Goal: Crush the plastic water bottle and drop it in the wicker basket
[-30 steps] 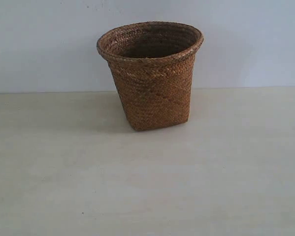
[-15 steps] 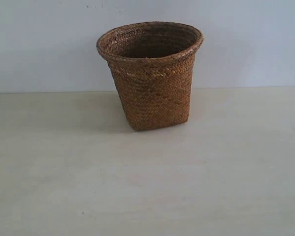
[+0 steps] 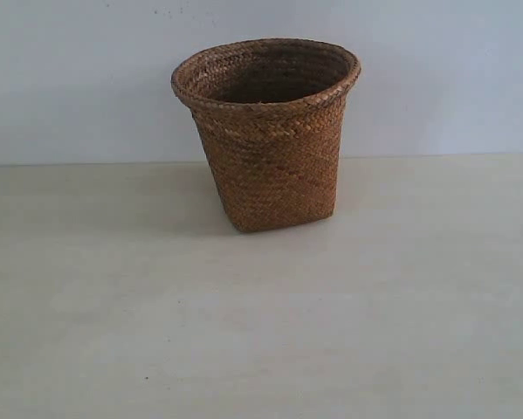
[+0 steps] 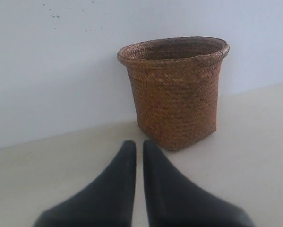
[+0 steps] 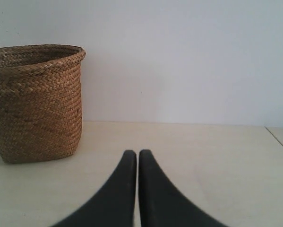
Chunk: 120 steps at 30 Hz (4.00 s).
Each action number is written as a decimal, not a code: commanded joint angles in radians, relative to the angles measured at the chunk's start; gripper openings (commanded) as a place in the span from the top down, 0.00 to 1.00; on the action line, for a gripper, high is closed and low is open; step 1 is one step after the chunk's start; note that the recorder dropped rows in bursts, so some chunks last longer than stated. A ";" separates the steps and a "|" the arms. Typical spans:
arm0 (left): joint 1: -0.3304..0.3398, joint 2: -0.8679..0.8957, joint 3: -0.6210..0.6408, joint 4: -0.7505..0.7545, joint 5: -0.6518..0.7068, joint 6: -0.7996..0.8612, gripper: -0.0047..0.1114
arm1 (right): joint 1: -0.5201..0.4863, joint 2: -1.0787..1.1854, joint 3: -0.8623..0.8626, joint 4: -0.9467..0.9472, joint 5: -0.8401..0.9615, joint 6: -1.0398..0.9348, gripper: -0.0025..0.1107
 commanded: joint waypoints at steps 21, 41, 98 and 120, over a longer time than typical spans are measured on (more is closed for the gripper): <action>0.341 -0.178 0.150 0.067 -0.053 -0.196 0.92 | 0.000 -0.007 0.001 -0.007 -0.009 0.003 0.98; 0.341 -0.222 0.150 0.116 0.221 -0.196 0.92 | 0.000 -0.007 0.001 -0.007 -0.009 0.003 0.98; 0.341 -0.222 0.150 0.116 0.223 -0.196 0.92 | 0.000 -0.039 0.190 0.095 0.002 -0.056 0.98; 0.341 -0.222 0.150 0.116 0.223 -0.196 0.92 | 0.000 -0.039 0.190 0.095 0.066 -0.053 0.98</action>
